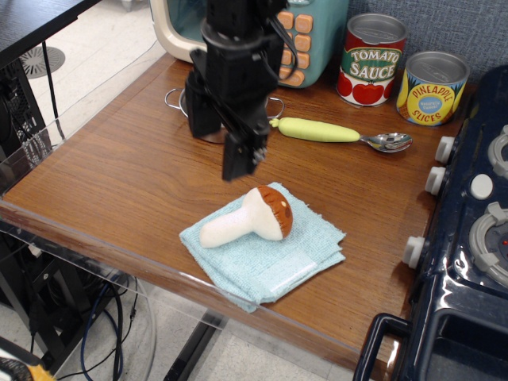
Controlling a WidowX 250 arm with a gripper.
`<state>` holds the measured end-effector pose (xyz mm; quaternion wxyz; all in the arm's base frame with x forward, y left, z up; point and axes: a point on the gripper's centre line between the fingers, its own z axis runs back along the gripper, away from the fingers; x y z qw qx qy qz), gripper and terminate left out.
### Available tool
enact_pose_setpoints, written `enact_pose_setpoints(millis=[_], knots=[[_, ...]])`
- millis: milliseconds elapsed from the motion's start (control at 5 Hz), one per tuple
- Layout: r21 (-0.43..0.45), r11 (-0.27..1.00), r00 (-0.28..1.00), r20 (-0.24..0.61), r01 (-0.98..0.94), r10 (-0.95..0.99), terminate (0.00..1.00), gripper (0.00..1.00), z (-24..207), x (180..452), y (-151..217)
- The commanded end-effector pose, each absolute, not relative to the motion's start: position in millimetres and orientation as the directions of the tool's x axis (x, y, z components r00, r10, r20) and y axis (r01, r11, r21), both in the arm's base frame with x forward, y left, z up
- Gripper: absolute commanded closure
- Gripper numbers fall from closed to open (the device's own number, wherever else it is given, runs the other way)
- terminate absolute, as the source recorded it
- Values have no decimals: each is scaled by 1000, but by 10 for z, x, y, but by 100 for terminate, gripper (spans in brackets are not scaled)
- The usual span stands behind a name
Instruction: Place the mushroom in front of the microwave door
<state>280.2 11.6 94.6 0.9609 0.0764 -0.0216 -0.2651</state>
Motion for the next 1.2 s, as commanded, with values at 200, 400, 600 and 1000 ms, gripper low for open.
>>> enact_pose_setpoints(millis=[200,400,600,1000], knots=[[177,801,818,-37,571,-575,0,0,622,2765,-189],[190,789,810,-70,584,-583,0,0,530,2774,-168],[197,800,824,-116,567,-555,0,0,436,2763,-47],[189,785,808,-150,590,-570,0,100,296,2809,-39]])
